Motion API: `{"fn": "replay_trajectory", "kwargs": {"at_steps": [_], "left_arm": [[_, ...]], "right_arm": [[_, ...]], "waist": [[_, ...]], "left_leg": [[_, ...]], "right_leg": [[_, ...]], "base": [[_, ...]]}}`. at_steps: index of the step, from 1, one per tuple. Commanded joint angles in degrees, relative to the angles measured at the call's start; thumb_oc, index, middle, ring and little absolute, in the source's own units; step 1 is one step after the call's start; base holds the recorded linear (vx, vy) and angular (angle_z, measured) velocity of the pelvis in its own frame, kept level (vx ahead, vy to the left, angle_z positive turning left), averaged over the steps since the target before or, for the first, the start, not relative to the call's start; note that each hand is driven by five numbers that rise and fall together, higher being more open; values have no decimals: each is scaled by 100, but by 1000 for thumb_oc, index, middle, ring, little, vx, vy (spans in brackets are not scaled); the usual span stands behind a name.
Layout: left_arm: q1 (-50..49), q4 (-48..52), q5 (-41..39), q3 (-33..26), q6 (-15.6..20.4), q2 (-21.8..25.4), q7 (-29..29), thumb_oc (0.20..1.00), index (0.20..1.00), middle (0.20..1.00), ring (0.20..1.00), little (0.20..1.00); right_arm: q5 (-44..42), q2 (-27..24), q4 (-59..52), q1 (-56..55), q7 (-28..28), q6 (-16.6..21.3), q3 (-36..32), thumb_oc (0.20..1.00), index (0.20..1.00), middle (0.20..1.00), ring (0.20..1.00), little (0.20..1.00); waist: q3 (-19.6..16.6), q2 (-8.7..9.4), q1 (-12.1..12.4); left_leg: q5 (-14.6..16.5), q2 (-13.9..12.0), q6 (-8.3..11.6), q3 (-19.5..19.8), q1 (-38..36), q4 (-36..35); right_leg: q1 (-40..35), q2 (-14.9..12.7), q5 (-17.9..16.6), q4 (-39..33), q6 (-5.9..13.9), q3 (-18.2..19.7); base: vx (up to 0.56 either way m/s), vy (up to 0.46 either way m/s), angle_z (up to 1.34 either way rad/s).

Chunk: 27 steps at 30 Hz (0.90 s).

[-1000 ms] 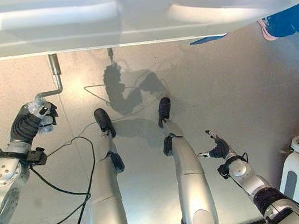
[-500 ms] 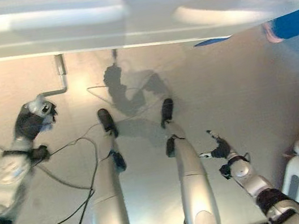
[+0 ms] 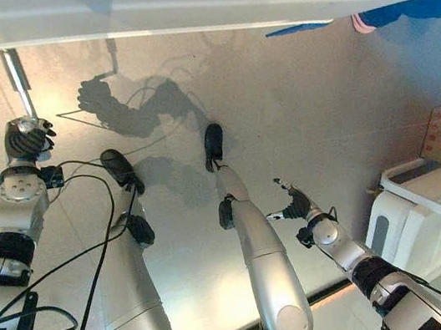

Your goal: Raise the hospital bed

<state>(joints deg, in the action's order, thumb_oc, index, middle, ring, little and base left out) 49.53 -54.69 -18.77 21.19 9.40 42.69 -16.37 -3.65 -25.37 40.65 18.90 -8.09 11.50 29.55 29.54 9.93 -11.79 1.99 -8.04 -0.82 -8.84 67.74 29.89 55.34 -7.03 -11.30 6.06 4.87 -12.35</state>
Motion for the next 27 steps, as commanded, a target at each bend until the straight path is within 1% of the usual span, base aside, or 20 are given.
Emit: {"fn": "replay_trajectory", "kwargs": {"at_steps": [1,7,23,24,25,26,27], "left_arm": [[186,-151,156,-147,-157,411,-263,200,200,200,200,200],[70,63,272,-73,-181,278,-290,200,200,200,200,200],[-141,267,337,-214,-221,303,-359,200,200,200,200,200],[-163,311,328,-213,-219,269,-357,231,231,231,231,231],[-165,313,328,-214,-219,268,-358,517,517,517,517,517],[-187,332,333,-231,-224,264,-359,915,915,915,915,915],[-190,334,334,-234,-225,263,-359,915,915,915,915,915]], "right_arm": [[-158,-107,-108,-237,-57,65,84,1000,1000,1000,1000,1000],[-115,-133,-119,-268,-69,45,75,1000,1000,1000,1000,1000],[-62,-248,-218,-329,-88,72,3,1000,1000,1000,1000,1000],[-65,-256,-212,-325,-89,64,-2,1000,1000,1000,1000,1000],[-65,-258,-213,-326,-89,63,-2,1000,1000,1000,1000,1000],[-58,-257,-210,-335,-77,59,1,1000,1000,1000,1000,1000],[-58,-258,-210,-335,-77,59,2,1000,1000,1000,1000,1000]], "waist": [[26,530,141],[26,495,138],[26,383,113],[26,363,120],[26,363,119],[26,350,128],[26,350,127]], "left_leg": [[650,425,122,-145,-604,154],[599,441,94,-143,-617,67],[392,457,106,-120,-731,-286],[360,464,116,-122,-757,-352],[357,466,115,-123,-761,-357],[348,467,115,-123,-766,-370],[347,467,115,-123,-768,-372]], "right_leg": [[-140,-455,122,150,794,278],[-11,-434,157,265,744,328],[68,-387,151,285,693,352],[72,-385,153,299,694,345],[70,-387,153,299,694,345],[73,-385,153,311,690,346],[72,-386,153,311,690,346]], "base": [[22,-6,-6],[3,-8,-2],[-7,-28,-1],[0,0,0],[-12,-34,1],[0,0,0],[-13,-42,0]]}}
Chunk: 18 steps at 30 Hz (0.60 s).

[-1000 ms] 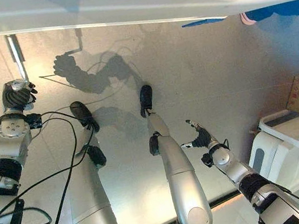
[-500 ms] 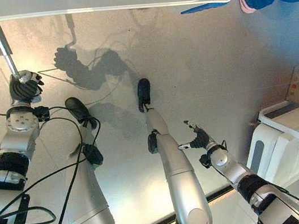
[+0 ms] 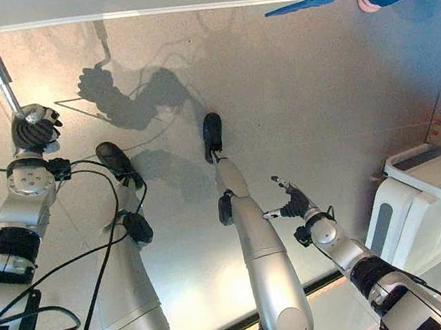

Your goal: Raise the hospital bed

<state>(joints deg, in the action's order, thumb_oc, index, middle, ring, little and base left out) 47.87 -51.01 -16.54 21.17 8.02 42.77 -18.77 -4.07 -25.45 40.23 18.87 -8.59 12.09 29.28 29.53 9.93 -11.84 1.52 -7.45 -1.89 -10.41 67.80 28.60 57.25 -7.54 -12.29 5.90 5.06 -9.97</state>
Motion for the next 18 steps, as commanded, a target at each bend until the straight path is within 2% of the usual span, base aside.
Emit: {"fn": "replay_trajectory", "kwargs": {"at_steps": [1,11,17,18], "left_arm": [[-65,13,85,-243,-93,225,-114,1000,1000,1000,1000,1000],[-333,195,-42,-382,-74,54,-78,1000,1000,1000,1000,1000],[-1007,436,-175,-580,11,-388,30,1000,1000,1000,1000,1000],[-1376,585,-286,-635,61,-636,106,1000,1000,1000,1000,1000]], "right_arm": [[-10,-256,-174,-330,-30,-17,20,1000,1000,1000,1000,1000],[16,-290,-154,-364,-58,-62,-67,1000,1000,1000,1000,1000],[42,-167,206,-356,-44,-165,-128,1000,1000,1000,1000,1000],[44,-104,441,-351,-24,-238,-179,1000,1000,1000,1000,1000]], "waist": [[26,329,146],[26,134,237],[26,-8,362],[26,-88,452]], "left_leg": [[366,414,224,42,-791,-276],[171,416,274,94,-974,-470],[-17,473,344,69,-1514,-809],[-54,492,353,81,-1814,-896]], "right_leg": [[-125,-330,256,341,660,101],[-156,-340,431,664,566,78],[-580,-352,465,704,544,-32],[-820,-362,508,773,527,-71]], "base": [[-21,-58,-1],[-19,-59,2],[-36,-84,10],[-24,-46,5]]}}
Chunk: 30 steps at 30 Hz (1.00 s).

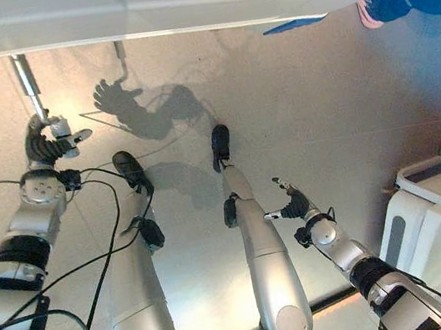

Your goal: Raise the hospital bed

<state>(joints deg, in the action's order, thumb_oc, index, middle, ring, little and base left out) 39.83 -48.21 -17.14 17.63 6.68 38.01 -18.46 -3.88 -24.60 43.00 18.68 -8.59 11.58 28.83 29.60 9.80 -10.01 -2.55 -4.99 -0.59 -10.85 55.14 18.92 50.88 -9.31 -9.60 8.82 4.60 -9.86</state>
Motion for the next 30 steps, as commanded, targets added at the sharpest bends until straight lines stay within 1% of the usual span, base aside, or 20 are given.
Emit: {"fn": "replay_trajectory", "kwargs": {"at_steps": [1,2,3,4,5,6,7,8,10,11,13,14,17,19,20,25,26,29,30], "left_arm": [[-584,312,-224,-285,192,-163,73,1000,1000,1000,1000,1000],[-1028,533,-285,-314,223,-386,211,1000,1000,1000,1000,1000],[-1056,550,-281,-321,218,-392,209,1000,1000,1000,1000,1000],[-1430,472,-333,-356,222,-659,318,1000,1000,1000,1000,1000],[-1440,478,-331,-357,221,-663,317,1000,1000,1000,1000,1000],[-1651,519,-333,-351,201,-817,408,1000,1000,1000,1000,1000],[-1731,145,-207,-316,159,-932,543,1000,1000,1000,1000,1000],[-1946,203,-132,-296,155,-1007,595,1000,1000,1000,1000,1000],[-2173,-186,-20,-335,106,-1206,750,1000,1000,1000,1000,1000],[-2282,-514,76,-360,60,-1319,856,1000,1000,1000,1000,1000],[-2479,-786,204,-444,15,-1464,944,1000,1000,1000,1000,1000],[-2712,-1310,507,-459,-81,-1630,1117,1000,1000,1000,1000,1000],[-2769,-1578,605,-529,-109,-1667,1156,1000,1000,1000,1000,1000],[-3160,-2029,912,-657,-176,-1899,1267,1000,1000,1000,1000,1000],[-3162,-2029,913,-656,-176,-1899,1267,1000,1000,1000,1000,1000],[-3542,-2197,1140,-775,-178,-2081,1322,1000,1000,1000,1000,1000],[-3542,-2197,1140,-775,-178,-2081,1322,1000,1000,1000,1000,1000],[-3731,-2225,1174,-818,-155,-2227,1336,1000,1000,1000,1000,1000],[-3733,-2224,1174,-817,-155,-2227,1336,1000,1000,1000,1000,1000]], "right_arm": [[26,-191,166,-336,-23,-185,-130,1000,1000,1000,1000,1000],[55,-172,251,-345,-16,-233,-241,1000,1000,1000,1000,1000],[55,-177,248,-360,-16,-233,-234,1000,1000,1000,1000,1000],[71,-171,446,-347,-3,-279,-338,1000,1000,1000,1000,1000],[71,-174,445,-353,-3,-278,-335,1000,1000,1000,1000,1000],[73,-173,537,-351,10,-315,-379,1000,1000,1000,1000,1000],[90,-143,724,-273,22,-343,-426,1000,1000,1000,1000,1000],[128,-160,813,-303,59,-362,-488,1000,1000,1000,1000,1000],[113,-97,1111,-317,111,-406,-568,1000,1000,1000,1000,1000],[96,-68,1224,-316,155,-427,-618,1000,1000,1000,1000,1000],[50,15,1502,-376,202,-455,-743,1000,1000,1000,1000,1000],[7,131,1866,-435,260,-494,-858,1000,1000,1000,1000,1000],[0,180,1930,-466,272,-506,-894,1000,1000,1000,1000,1000],[-138,344,2180,-626,330,-526,-1101,1000,1000,1000,1000,1000],[-138,344,2180,-627,330,-525,-1101,1000,1000,1000,1000,1000],[-236,484,2395,-904,452,-600,-1258,1000,1000,1000,1000,1000],[-236,484,2394,-904,452,-600,-1258,1000,1000,1000,1000,1000],[-176,572,2489,-1152,505,-626,-1308,1000,1000,1000,1000,1000],[-176,572,2489,-1155,505,-626,-1307,1000,1000,1000,1000,1000]], "waist": [[19,-77,268],[19,-179,353],[19,-180,349],[19,-281,441],[19,-283,438],[19,-350,475],[19,-384,480],[19,-436,526],[19,-516,587],[19,-529,603],[-15,-606,637],[-168,-691,656],[-263,-710,658],[-610,-817,698],[-601,-817,699],[-1119,-907,744],[-1117,-907,744],[-1603,-923,759],[-1601,-924,759]], "left_leg": [[351,248,224,126,-561,63],[321,268,225,118,-894,-34],[317,272,226,118,-924,-53],[253,312,252,100,-1382,-250],[249,315,253,101,-1397,-263],[221,341,256,112,-1630,-355],[5,363,235,58,-1840,-561],[-8,367,243,79,-2099,-653],[-75,346,292,94,-2674,-878],[-78,333,318,86,-2984,-980],[-69,306,344,91,-3469,-1091],[-69,258,387,96,-3835,-1181],[-69,228,390,80,-3956,-1228],[-107,108,462,51,-4491,-1449],[-110,108,464,49,-4509,-1459],[-269,30,551,31,-5044,-1879],[-269,30,551,31,-5047,-1880],[-299,9,592,1,-5460,-2097],[-300,9,593,1,-5466,-2101]], "right_leg": [[-193,-186,240,477,573,-83],[-483,-201,293,541,555,-98],[-509,-202,295,531,557,-100],[-901,-208,365,560,541,-165],[-914,-209,365,554,542,-167],[-1131,-217,389,544,532,-189],[-1301,-229,281,472,483,-250],[-1547,-223,305,446,481,-279],[-2130,-172,365,338,464,-363],[-2399,-127,398,293,461,-371],[-2880,-77,473,214,457,-410],[-3231,-21,553,178,449,-420],[-3331,7,579,151,440,-420],[-3803,104,676,13,438,-393],[-3818,106,674,7,438,-392],[-4383,254,703,-345,446,-426],[-4386,255,703,-346,446,-426],[-4852,351,676,-684,454,-461],[-4860,352,674,-691,454,-462]], "base": [[-42,-79,7],[-17,-34,5],[-21,-71,7],[-3,-38,6],[0,-52,9],[-58,-31,9],[-46,-43,10],[-44,-57,10],[30,-69,15],[44,-72,15],[72,-70,8],[65,-51,5],[51,-36,0],[66,-71,-10],[36,-63,-10],[44,-58,-3],[59,-45,-1],[90,-38,1],[78,-33,7]]}}
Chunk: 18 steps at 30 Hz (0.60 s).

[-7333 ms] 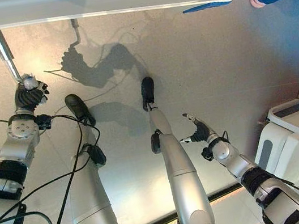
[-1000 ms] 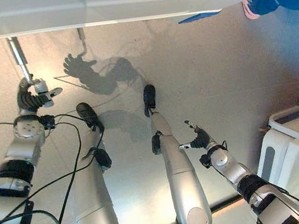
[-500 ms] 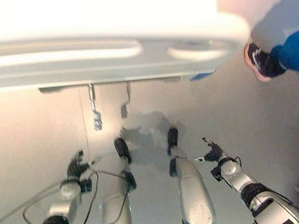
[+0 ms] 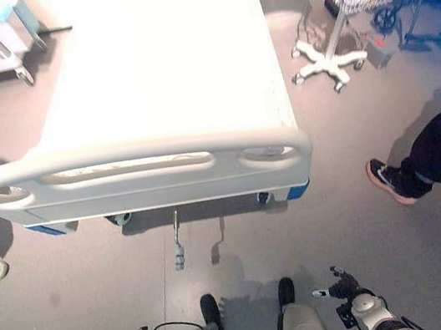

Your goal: Raise the hospital bed

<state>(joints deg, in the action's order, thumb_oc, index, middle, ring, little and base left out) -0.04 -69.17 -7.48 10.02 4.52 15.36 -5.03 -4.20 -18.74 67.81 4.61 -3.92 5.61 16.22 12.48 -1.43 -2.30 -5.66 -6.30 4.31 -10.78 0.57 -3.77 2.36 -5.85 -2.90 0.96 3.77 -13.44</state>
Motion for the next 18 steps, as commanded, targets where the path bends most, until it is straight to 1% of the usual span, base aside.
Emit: {"fn": "replay_trajectory", "kwargs": {"at_steps": [1,6,10,12,13,18], "left_arm": [[228,-116,232,-18,66,1,2,1000,1000,1000,1000,1000],[172,-112,217,35,96,-116,35,1000,1000,1000,1000,1000],[157,-79,242,172,108,-211,65,1000,1000,1000,1000,1000],[156,-78,242,172,108,-211,65,1000,1000,1000,1000,1000],[141,-7,223,212,119,-224,81,1000,1000,1000,1000,1000],[134,12,237,264,115,-236,113,1000,1000,1000,1000,1000]], "right_arm": [[-133,11,63,221,40,-41,-49,1000,1000,1000,1000,1000],[-202,93,229,126,69,-68,-115,1000,1000,1000,1000,1000],[-304,182,360,29,84,-91,-164,1000,1000,1000,1000,1000],[-304,182,359,28,84,-91,-163,1000,1000,1000,1000,1000],[-292,209,359,-31,89,-92,-151,1000,1000,1000,1000,1000],[-258,262,416,-89,116,-123,-137,1000,1000,1000,1000,1000]], "waist": [[21,200,-4],[-386,208,-13],[-666,210,-27],[-663,211,-26],[-729,216,-40],[-835,229,-67]], "left_leg": [[21,144,104,3,-83,143],[66,152,112,-44,-381,11],[111,156,104,-75,-609,-83],[111,156,104,-76,-612,-83],[126,160,98,-50,-668,-92],[231,190,61,-42,-795,-46]], "right_leg": [[-102,28,-4,19,540,-100],[-454,74,-58,-308,545,-72],[-714,94,-47,-433,543,-85],[-718,94,-47,-435,543,-85],[-786,88,-28,-428,529,-84],[-934,77,32,-428,511,-56]], "base": [[53,-19,0],[73,-5,-2],[81,10,1],[47,6,-3],[67,10,-4],[67,13,2]]}}
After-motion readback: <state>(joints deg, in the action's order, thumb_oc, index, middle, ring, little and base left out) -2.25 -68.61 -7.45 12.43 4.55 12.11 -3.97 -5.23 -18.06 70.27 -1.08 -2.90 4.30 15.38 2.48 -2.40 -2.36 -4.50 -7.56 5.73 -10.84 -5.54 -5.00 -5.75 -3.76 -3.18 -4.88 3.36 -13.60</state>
